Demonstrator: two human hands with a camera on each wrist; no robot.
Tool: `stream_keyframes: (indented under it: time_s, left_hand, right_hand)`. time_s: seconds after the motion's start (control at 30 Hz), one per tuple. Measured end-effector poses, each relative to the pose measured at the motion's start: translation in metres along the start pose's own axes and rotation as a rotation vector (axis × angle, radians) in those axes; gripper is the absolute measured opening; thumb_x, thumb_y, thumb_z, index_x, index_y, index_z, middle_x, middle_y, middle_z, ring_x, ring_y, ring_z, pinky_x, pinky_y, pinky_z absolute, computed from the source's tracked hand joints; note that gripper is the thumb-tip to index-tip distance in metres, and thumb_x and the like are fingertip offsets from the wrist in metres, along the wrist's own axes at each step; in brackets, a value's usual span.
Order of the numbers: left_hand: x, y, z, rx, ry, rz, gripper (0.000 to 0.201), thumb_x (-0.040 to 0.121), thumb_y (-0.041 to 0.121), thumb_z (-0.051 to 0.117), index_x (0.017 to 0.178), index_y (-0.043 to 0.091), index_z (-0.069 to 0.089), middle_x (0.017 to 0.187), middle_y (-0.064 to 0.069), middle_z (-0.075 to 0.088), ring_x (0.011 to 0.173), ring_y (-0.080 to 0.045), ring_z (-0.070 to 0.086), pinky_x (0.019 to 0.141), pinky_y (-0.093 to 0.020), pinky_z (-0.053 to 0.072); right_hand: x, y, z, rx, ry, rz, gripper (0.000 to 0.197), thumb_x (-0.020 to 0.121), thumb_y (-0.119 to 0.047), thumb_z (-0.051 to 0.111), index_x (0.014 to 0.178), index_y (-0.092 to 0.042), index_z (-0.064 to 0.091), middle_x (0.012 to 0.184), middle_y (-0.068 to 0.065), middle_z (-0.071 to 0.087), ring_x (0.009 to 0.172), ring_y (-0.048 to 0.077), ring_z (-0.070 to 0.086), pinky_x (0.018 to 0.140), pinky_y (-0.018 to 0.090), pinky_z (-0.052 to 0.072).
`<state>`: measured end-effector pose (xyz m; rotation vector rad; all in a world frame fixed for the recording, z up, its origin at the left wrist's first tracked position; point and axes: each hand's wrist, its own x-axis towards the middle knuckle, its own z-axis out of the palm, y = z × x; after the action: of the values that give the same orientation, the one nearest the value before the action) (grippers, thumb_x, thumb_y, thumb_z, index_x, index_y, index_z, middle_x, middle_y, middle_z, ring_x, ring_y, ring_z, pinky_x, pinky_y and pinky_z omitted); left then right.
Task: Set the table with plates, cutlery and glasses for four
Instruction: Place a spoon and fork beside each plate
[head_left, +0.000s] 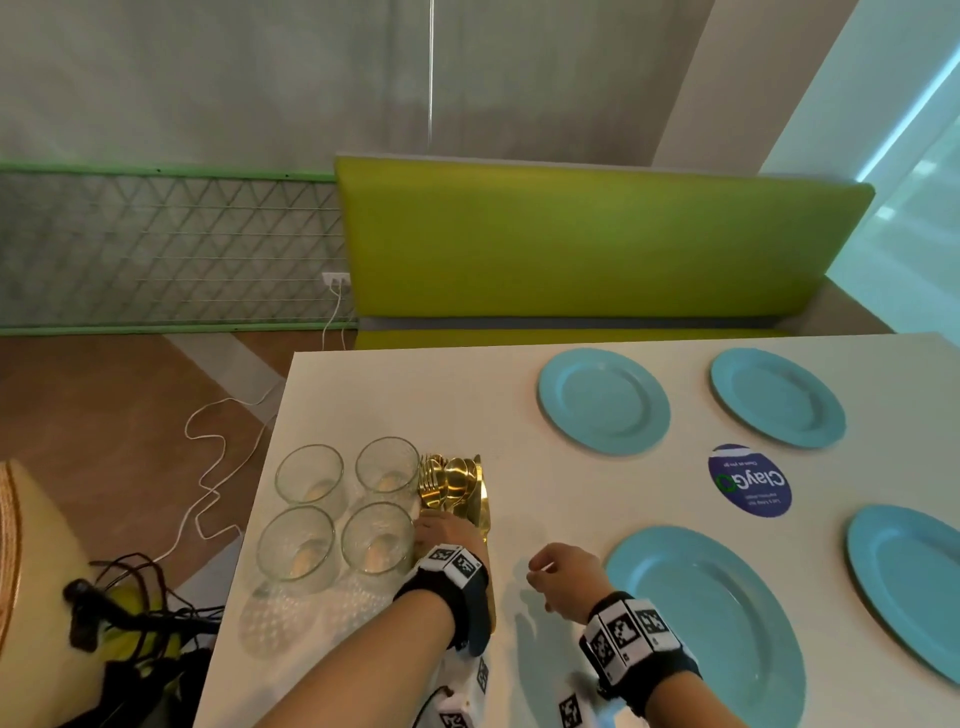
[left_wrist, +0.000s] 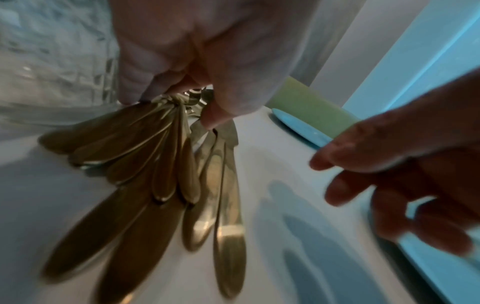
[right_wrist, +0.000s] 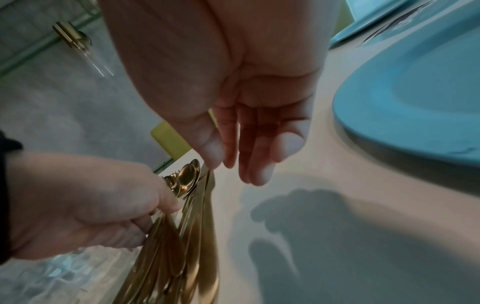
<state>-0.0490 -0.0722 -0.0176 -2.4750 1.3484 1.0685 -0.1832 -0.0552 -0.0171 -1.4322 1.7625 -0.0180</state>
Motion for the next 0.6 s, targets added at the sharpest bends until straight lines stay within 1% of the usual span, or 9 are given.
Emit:
stream_keyframes:
  time_s: [0.03,0.07,0.13,0.17,0.3,0.43,0.5,0.57,0.6]
  left_hand:
    - [0.006,0.0,0.003,0.012,0.076,0.045,0.05,0.09,0.022,0.052,0.132,-0.004,0.046,0.135,-0.022,0.047,0.125,-0.034,0.048,0.1,-0.039,0.041]
    - [0.009,0.001,0.0,0.039,0.109,0.047,0.048,0.092,0.021,0.048,0.132,-0.005,0.043,0.136,-0.02,0.045,0.125,-0.033,0.047,0.101,-0.038,0.041]
    - [0.014,0.005,0.002,0.115,0.18,-0.003,0.042,0.098,0.022,0.038,0.132,-0.003,0.041,0.135,-0.016,0.045,0.122,-0.026,0.049,0.1,-0.033,0.041]
    - [0.015,0.006,0.0,0.144,0.181,-0.015,0.04,0.1,0.022,0.034,0.131,-0.001,0.041,0.135,-0.014,0.045,0.121,-0.023,0.049,0.099,-0.031,0.042]
    - [0.025,0.012,0.0,0.249,0.165,-0.051,0.043,0.099,0.025,0.038,0.135,0.002,0.041,0.139,-0.016,0.041,0.126,-0.024,0.045,0.103,-0.033,0.04]
    - [0.023,0.018,-0.005,0.22,0.118,-0.103,0.052,0.101,0.026,0.034,0.144,-0.001,0.022,0.15,-0.019,0.025,0.139,-0.028,0.03,0.112,-0.037,0.029]
    - [0.022,0.018,-0.008,0.23,0.113,-0.123,0.053,0.102,0.025,0.031,0.145,-0.002,0.019,0.152,-0.02,0.023,0.141,-0.031,0.028,0.113,-0.037,0.026]
    - [0.026,0.018,-0.006,0.224,0.1,-0.083,0.052,0.1,0.026,0.035,0.143,-0.002,0.028,0.15,-0.021,0.03,0.138,-0.033,0.033,0.111,-0.038,0.03]
    - [0.026,0.018,-0.005,0.202,0.108,-0.081,0.052,0.1,0.028,0.034,0.143,-0.001,0.028,0.149,-0.02,0.03,0.137,-0.032,0.034,0.111,-0.038,0.031]
  right_hand:
    - [-0.001,0.005,-0.003,0.007,-0.001,-0.002,0.011,0.089,-0.025,0.057,0.08,-0.028,0.052,0.095,-0.001,0.06,0.077,0.014,0.06,0.074,0.021,0.051]
    - [-0.001,0.008,-0.004,0.01,-0.003,-0.004,0.018,0.089,-0.024,0.057,0.074,-0.03,0.05,0.093,-0.001,0.061,0.07,0.012,0.058,0.068,0.019,0.049]
    - [-0.002,0.015,-0.008,0.017,-0.001,0.001,0.024,0.088,-0.022,0.057,0.068,-0.032,0.047,0.09,0.0,0.061,0.058,0.007,0.054,0.058,0.016,0.045]
    - [-0.002,0.018,-0.009,0.024,-0.002,0.005,0.025,0.088,-0.021,0.057,0.068,-0.032,0.047,0.089,0.0,0.062,0.055,0.006,0.053,0.056,0.015,0.044]
    - [0.0,0.026,-0.014,0.026,-0.006,-0.007,0.027,0.088,-0.02,0.057,0.066,-0.032,0.046,0.083,-0.003,0.06,0.051,0.003,0.05,0.052,0.009,0.04]
    - [0.003,0.03,-0.019,0.026,-0.009,-0.016,0.028,0.087,-0.02,0.057,0.065,-0.032,0.046,0.071,-0.011,0.056,0.05,0.001,0.05,0.051,0.008,0.039]
    - [0.004,0.03,-0.022,0.022,-0.015,-0.018,0.027,0.087,-0.02,0.057,0.065,-0.032,0.047,0.074,-0.008,0.058,0.051,0.001,0.05,0.053,0.009,0.04]
    - [0.005,0.03,-0.024,0.019,-0.014,-0.022,0.027,0.087,-0.019,0.056,0.065,-0.032,0.047,0.081,-0.004,0.06,0.053,0.002,0.05,0.056,0.011,0.043]
    - [0.006,0.03,-0.024,0.014,-0.015,-0.021,0.028,0.087,-0.019,0.056,0.064,-0.032,0.047,0.083,-0.003,0.061,0.054,0.002,0.05,0.059,0.014,0.045]
